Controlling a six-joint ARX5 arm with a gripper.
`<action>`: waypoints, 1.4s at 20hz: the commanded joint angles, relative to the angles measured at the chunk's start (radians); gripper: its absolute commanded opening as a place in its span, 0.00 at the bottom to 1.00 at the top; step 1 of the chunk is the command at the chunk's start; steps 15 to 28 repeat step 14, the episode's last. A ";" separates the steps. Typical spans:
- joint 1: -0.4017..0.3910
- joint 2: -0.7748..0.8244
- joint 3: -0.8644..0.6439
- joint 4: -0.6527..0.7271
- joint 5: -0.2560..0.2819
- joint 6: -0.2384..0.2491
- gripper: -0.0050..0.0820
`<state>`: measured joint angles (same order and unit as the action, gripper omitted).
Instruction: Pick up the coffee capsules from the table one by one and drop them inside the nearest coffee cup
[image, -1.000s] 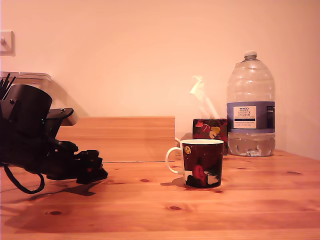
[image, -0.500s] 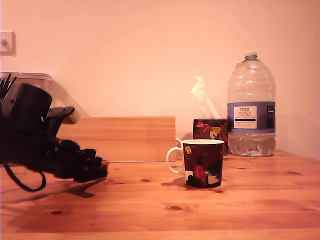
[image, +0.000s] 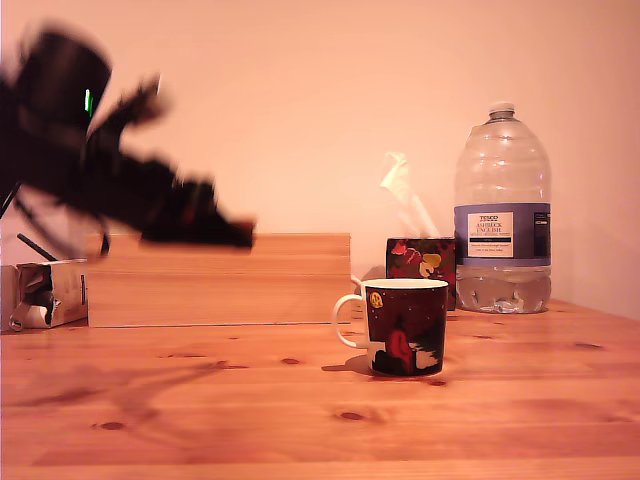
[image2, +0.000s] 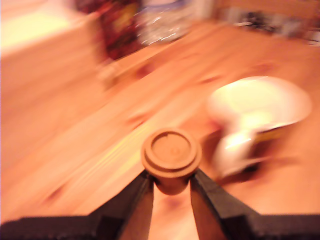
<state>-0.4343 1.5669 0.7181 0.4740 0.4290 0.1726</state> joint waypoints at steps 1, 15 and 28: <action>-0.031 -0.057 -0.008 -0.040 0.008 0.019 0.14; -0.127 -0.175 -0.007 -0.161 0.007 0.007 0.14; -0.127 -0.175 -0.007 -0.161 0.007 0.007 0.14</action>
